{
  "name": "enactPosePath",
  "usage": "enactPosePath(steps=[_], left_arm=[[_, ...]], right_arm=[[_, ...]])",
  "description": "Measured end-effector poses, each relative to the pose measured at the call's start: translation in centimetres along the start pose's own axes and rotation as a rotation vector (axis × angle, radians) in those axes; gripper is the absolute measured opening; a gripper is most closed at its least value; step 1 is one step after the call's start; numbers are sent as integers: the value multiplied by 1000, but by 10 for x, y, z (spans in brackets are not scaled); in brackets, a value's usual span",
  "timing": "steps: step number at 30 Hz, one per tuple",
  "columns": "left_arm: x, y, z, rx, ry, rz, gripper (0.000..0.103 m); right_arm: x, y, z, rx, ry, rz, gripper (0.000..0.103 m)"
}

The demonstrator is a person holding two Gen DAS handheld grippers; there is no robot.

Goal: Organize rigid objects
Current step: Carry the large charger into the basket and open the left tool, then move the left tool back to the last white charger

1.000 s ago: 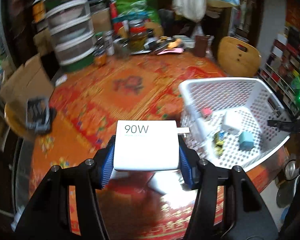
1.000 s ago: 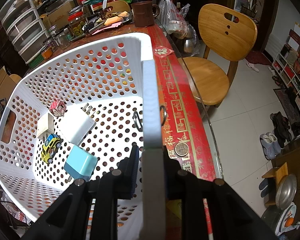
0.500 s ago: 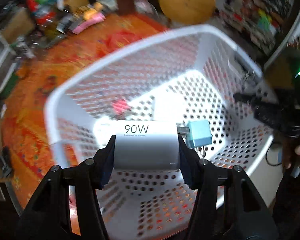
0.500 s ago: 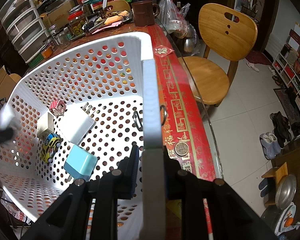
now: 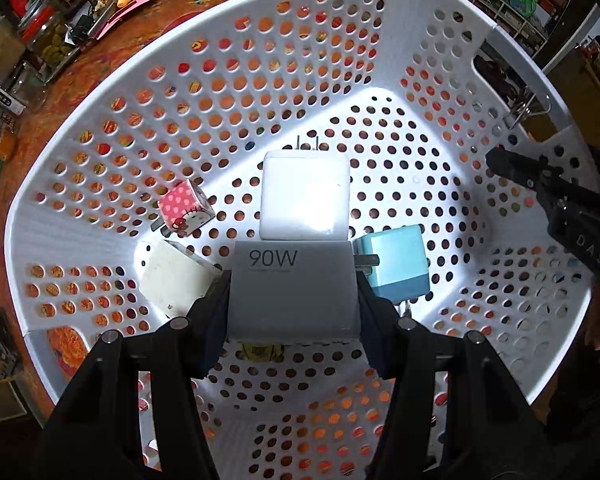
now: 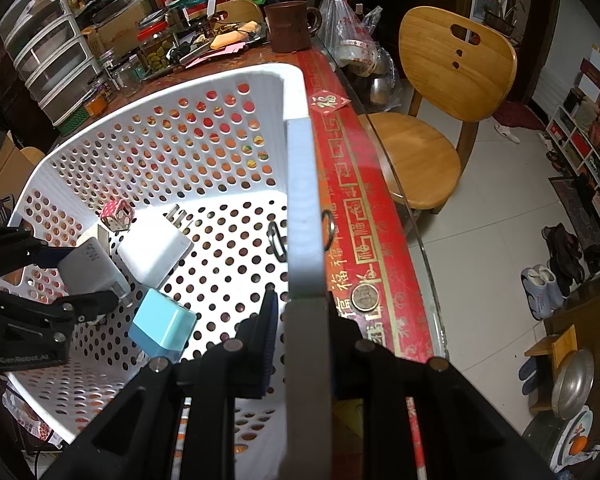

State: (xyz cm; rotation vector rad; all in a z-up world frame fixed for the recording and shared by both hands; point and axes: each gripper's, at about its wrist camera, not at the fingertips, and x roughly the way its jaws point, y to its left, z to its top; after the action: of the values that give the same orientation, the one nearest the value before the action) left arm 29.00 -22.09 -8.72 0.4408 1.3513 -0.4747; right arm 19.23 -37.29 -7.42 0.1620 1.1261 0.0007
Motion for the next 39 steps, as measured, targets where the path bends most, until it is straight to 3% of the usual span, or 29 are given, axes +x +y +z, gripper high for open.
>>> enactPosePath(steps=[10,16,17,20,21,25,29,32,35,39], left_arm=[[5,1,5,4,20,-1,54],[-3,2,1,13,-19,0,54],[-8,1,-1,21,-39,3,57],[-29,-1,-11,60,-131,76,90],[-35,-1,-14,60,-157,88,93],[-74,14,-38,4,-269,88,93],[-113,41,-73,-62,-361,160,93],[-129,68,-101,-120,-390,180,98],[-139,108,-133,-214,-406,258,99],[-128,184,-176,-420,-397,270,102]], right_arm=[[0,1,0,-2,1,-1,19],[0,2,1,-4,2,-2,19],[0,2,1,-3,2,-3,19],[0,2,1,-3,3,-6,19],[0,3,1,-3,3,-5,19],[0,2,2,-5,5,-9,19],[1,3,2,-5,5,-10,19],[1,3,2,-6,5,-11,19],[0,2,1,-3,3,-7,19],[0,1,1,-3,0,-5,19]])
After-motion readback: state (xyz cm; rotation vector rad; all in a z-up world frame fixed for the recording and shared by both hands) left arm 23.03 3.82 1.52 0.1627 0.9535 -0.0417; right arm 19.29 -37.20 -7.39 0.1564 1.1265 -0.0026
